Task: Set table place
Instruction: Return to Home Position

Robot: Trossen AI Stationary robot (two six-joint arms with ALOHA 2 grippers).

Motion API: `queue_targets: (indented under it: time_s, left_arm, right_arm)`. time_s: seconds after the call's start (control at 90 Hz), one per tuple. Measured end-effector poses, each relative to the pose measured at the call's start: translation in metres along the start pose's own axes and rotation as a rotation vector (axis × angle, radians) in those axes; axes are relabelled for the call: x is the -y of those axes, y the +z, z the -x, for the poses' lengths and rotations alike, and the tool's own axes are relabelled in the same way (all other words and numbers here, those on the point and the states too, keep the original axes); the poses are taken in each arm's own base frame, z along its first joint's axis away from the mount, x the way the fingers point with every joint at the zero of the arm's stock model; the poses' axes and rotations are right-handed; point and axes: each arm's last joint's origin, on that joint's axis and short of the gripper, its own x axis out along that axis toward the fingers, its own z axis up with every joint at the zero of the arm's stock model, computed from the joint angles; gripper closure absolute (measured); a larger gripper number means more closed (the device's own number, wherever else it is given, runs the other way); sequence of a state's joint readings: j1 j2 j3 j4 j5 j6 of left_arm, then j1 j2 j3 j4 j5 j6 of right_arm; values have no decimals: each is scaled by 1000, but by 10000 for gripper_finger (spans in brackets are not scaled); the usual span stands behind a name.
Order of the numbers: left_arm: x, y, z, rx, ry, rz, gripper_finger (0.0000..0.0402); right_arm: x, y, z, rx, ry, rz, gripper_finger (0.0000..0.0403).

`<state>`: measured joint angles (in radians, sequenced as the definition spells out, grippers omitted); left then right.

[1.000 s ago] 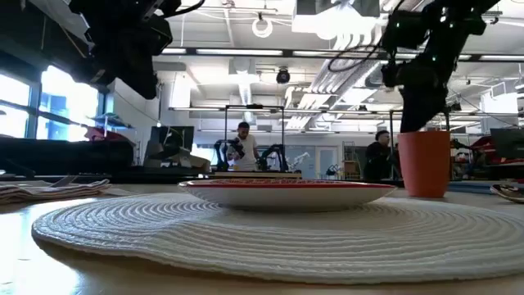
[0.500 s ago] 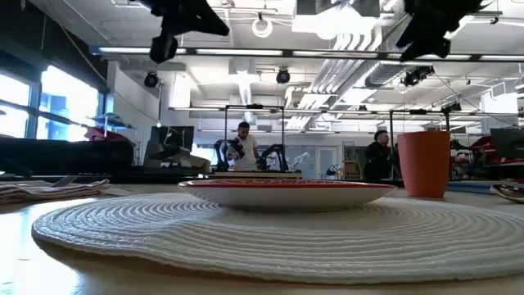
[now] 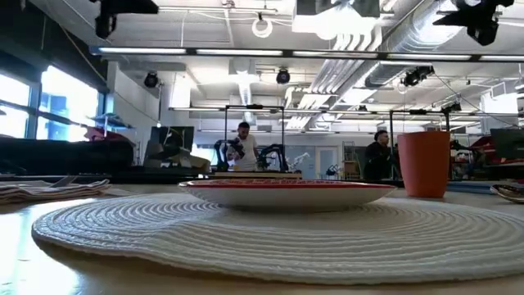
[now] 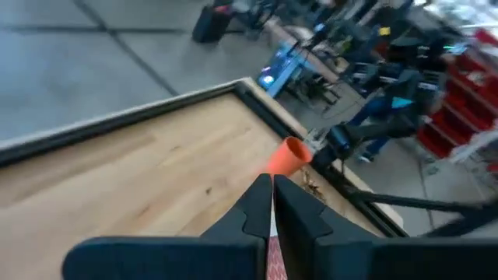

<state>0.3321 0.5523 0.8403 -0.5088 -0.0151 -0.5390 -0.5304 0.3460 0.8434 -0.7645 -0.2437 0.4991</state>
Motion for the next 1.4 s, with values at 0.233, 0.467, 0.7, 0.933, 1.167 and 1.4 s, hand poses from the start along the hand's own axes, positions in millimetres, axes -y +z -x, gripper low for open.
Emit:
queue_targets:
  time_s: [0.233,0.467,0.7,0.933,1.167,1.4]
  left_arm:
    - [-15,-33,27,75,-208,-92,402]
    - [-35,-69,28,162,-311,-188,402]
    - [-55,-104,11,146,-321,-185,402]
    - [-66,-125,-11,265,-395,-201,402]
    - [-75,-140,-21,290,-431,-221,402]
    - [-77,-143,-24,278,-364,-269,402]
  right_arm:
    - [2,2,0,66,-61,13,208]
    - [4,-1,0,39,-101,-25,208]
    - [6,-4,0,10,-114,-78,208]
    - [9,-10,0,-43,-156,-91,208]
    - [10,-12,1,-62,-169,-69,208]
    - [10,-12,1,-64,-170,-35,208]
